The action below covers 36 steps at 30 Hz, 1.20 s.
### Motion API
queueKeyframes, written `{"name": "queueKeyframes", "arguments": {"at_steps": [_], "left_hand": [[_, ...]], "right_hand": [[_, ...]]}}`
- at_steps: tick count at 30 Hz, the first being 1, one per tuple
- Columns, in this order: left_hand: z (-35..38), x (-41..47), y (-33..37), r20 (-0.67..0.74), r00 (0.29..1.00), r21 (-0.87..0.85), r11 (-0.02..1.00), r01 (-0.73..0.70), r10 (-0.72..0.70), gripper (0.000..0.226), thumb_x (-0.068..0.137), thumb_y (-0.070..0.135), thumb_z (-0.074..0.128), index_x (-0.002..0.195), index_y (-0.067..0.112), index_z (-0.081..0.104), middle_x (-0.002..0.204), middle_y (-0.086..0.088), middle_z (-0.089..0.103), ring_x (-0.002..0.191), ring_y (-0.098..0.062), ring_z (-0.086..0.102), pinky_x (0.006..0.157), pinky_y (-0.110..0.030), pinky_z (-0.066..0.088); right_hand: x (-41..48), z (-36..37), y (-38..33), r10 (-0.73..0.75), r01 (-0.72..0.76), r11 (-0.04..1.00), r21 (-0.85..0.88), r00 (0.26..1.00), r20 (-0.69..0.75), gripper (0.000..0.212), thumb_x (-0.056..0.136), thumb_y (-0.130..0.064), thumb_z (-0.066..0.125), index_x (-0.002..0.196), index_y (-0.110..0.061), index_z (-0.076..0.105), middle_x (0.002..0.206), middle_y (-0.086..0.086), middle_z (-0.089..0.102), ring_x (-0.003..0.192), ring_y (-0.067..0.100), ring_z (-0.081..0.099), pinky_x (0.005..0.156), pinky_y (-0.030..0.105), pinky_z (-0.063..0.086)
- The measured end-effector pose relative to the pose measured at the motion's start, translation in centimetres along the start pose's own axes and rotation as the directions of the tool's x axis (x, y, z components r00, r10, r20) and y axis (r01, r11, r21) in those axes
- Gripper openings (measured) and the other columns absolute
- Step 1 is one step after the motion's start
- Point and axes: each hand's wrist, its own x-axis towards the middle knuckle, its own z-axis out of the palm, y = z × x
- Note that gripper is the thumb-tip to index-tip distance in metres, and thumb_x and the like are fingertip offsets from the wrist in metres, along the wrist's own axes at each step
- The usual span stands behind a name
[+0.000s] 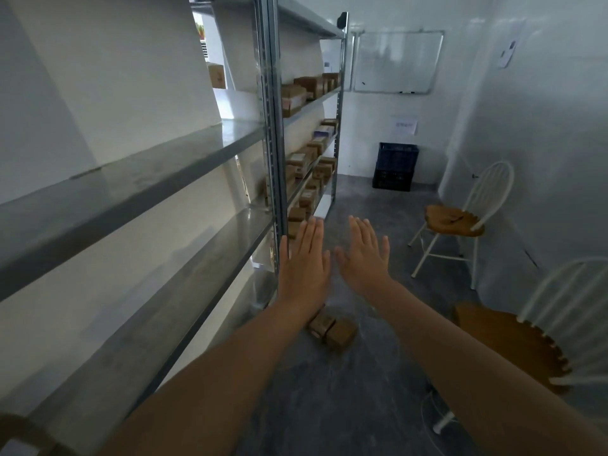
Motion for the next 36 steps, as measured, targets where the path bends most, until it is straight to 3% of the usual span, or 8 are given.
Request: {"name": "queueKeyframes", "arguments": {"at_steps": [5, 12, 21, 24, 29, 36], "left_hand": [[2.2, 2.7, 0.7, -0.011, 0.998, 0.022, 0.998, 0.057, -0.057, 0.057, 0.104, 0.033, 0.021, 0.157, 0.021, 0.003, 0.165, 0.005, 0.001, 0.15, -0.009, -0.007, 0.122, -0.045, -0.006], [8.8, 4.8, 7.7, 0.068, 0.998, 0.015, 1.0, 0.004, -0.005, 0.058, 0.105, 0.035, 0.025, 0.157, 0.019, 0.004, 0.165, 0.004, -0.001, 0.15, -0.009, -0.007, 0.123, -0.046, -0.002], [15.0, 6.7, 13.8, 0.15, 0.989, -0.006, 1.0, -0.012, 0.012, 0.057, 0.106, 0.034, 0.023, 0.157, 0.019, 0.0, 0.165, 0.005, -0.003, 0.15, -0.009, -0.01, 0.122, -0.044, -0.007], [16.6, 6.5, 14.4, 0.185, 0.983, -0.009, 1.0, 0.003, -0.002, 0.057, 0.106, 0.034, 0.023, 0.157, 0.019, 0.0, 0.165, 0.004, -0.003, 0.15, -0.009, -0.009, 0.122, -0.044, -0.007], [19.3, 6.4, 13.9, 0.215, 0.976, 0.001, 0.999, 0.036, -0.035, 0.057, 0.106, 0.034, 0.024, 0.157, 0.018, 0.003, 0.165, 0.003, 0.0, 0.151, -0.01, -0.006, 0.123, -0.047, -0.001], [22.6, 7.5, 12.7, 0.274, 0.962, -0.065, 0.998, 0.018, 0.0, 0.058, 0.105, 0.032, 0.025, 0.157, 0.017, 0.003, 0.165, 0.003, -0.002, 0.151, -0.01, -0.008, 0.122, -0.046, -0.005]], "right_hand": [[1.9, -0.2, 3.7, -0.004, 0.003, 0.999, 0.043, 1.0, 0.019, 0.068, 0.1, -0.037, 0.037, 0.156, -0.017, 0.004, 0.164, 0.0, 0.003, 0.15, 0.014, -0.007, 0.118, 0.049, -0.01], [3.6, -0.8, 12.1, 0.045, -0.048, 0.998, 0.029, 0.997, 0.067, 0.067, 0.101, -0.039, 0.035, 0.156, -0.018, 0.004, 0.164, -0.002, 0.002, 0.15, 0.012, -0.009, 0.119, 0.048, -0.011], [4.0, -2.0, 22.1, 0.171, -0.173, 0.985, 0.008, 0.978, 0.118, 0.067, 0.102, -0.037, 0.036, 0.157, -0.017, 0.004, 0.164, -0.001, 0.002, 0.151, 0.014, -0.006, 0.119, 0.051, -0.007], [4.3, -1.6, 23.9, 0.227, -0.23, 0.973, 0.016, 0.966, 0.126, 0.067, 0.101, -0.037, 0.037, 0.157, -0.017, 0.004, 0.164, 0.0, 0.003, 0.151, 0.015, -0.006, 0.12, 0.051, -0.007], [5.4, 0.0, 25.3, 0.198, -0.203, 0.979, 0.023, 0.971, 0.131, 0.067, 0.101, -0.038, 0.038, 0.156, -0.018, 0.006, 0.164, 0.001, 0.006, 0.151, 0.015, -0.004, 0.119, 0.052, -0.005], [6.8, 4.0, 25.4, 0.182, -0.172, 0.983, -0.058, 0.95, 0.255, 0.07, 0.1, -0.035, 0.039, 0.156, -0.019, 0.002, 0.164, -0.002, 0.002, 0.15, 0.013, -0.007, 0.119, 0.051, -0.007]]}}
